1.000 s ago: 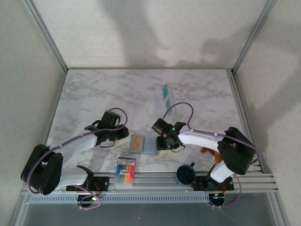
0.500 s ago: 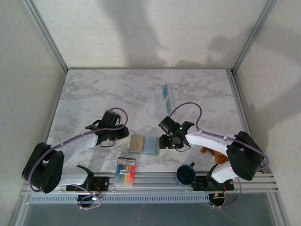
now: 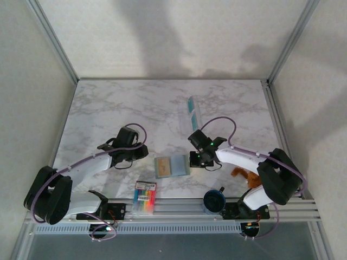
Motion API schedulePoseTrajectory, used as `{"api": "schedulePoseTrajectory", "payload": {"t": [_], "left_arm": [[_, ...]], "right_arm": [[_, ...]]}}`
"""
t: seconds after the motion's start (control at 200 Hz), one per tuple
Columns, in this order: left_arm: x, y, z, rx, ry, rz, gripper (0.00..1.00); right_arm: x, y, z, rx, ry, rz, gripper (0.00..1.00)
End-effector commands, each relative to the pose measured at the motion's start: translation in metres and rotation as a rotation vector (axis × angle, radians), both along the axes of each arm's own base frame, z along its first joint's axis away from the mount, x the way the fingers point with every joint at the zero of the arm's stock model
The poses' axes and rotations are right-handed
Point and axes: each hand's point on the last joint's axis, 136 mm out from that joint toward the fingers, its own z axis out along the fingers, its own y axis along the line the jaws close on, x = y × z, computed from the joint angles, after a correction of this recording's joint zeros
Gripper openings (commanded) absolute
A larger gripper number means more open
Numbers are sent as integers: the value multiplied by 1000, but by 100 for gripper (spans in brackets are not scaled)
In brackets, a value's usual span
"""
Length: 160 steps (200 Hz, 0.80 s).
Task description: Put the credit cards into the card holder
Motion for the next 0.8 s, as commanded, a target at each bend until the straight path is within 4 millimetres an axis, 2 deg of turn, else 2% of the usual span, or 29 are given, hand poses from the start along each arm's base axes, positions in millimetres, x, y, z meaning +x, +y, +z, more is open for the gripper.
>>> {"api": "schedulePoseTrajectory", "payload": {"t": [0.0,0.095,0.18,0.24,0.365,0.501,0.596,0.616,0.706,0.796], "left_arm": [[0,6,4,20,-25,24,24],[2,3,7,9,-30,22,24],[5,4,11,15,-44,25,24],[6,6,12,21,-53,33,25],[10,4,16,19,-66,25,27],[10,7,19,26,-83,32,31],[10,7,21,29,-90,28,35],[10,8,21,31,-92,28,35],[8,14,22,52,-102,47,43],[6,20,24,61,-117,62,54]], "right_arm": [[-1,-8,7,-14,-15,18,8],[0,-14,15,-32,-34,12,28],[17,-26,32,-31,-88,-25,34],[33,-31,50,-7,-131,-48,40],[71,-39,91,11,-254,-78,59],[122,-47,118,-53,-353,-84,68],[157,-46,125,-104,-382,-70,75],[164,-45,126,-118,-392,-68,83],[198,-40,121,-162,-402,-52,98],[223,-30,114,-167,-387,-24,99]]}}
